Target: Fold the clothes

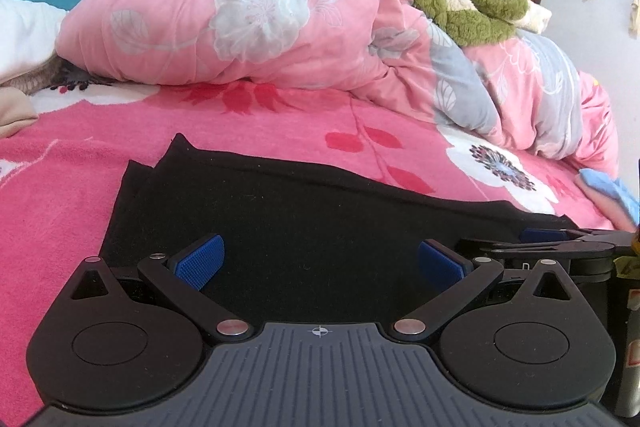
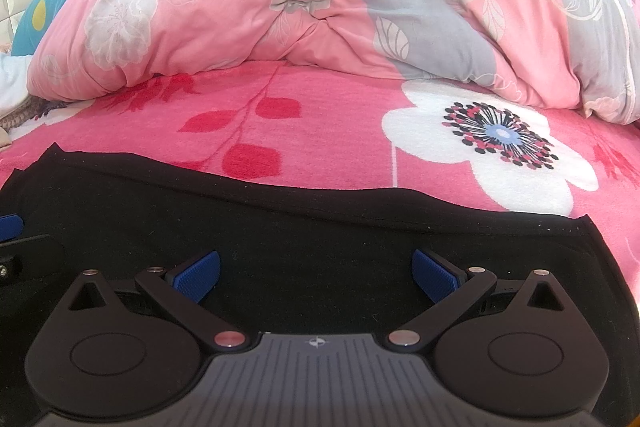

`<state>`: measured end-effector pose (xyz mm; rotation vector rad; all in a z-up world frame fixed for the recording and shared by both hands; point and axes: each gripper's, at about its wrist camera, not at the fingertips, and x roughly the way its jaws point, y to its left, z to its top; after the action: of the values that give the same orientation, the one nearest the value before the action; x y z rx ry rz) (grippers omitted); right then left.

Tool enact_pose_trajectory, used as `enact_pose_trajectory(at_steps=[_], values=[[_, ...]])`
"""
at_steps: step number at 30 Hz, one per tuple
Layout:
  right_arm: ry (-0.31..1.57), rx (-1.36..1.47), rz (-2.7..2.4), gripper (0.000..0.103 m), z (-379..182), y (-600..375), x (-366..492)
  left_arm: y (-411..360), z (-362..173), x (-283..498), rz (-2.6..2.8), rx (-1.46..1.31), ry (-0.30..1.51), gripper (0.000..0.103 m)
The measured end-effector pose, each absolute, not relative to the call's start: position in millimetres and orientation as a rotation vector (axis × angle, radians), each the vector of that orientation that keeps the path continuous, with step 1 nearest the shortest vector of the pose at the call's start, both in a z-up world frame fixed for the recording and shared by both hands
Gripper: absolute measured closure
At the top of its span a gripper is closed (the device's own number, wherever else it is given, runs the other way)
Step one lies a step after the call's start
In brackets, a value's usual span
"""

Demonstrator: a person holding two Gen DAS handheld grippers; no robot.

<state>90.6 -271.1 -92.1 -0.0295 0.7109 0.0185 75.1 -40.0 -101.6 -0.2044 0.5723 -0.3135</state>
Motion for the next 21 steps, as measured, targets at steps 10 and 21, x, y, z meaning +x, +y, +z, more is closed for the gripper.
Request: enact_pose_trajectory(at_steps=[10,21], values=[[0.711,-0.030,0.018,0.000,-92.0,-271.0,90.6,-41.3,-101.7,74.6,-0.311,-0.197,0.573,0.000],[0.711,-0.030,0.020,0.000,-91.7,-270.9,91.3,-45.4,-101.2,75.1,-0.298,-0.161,0.582,0.000]])
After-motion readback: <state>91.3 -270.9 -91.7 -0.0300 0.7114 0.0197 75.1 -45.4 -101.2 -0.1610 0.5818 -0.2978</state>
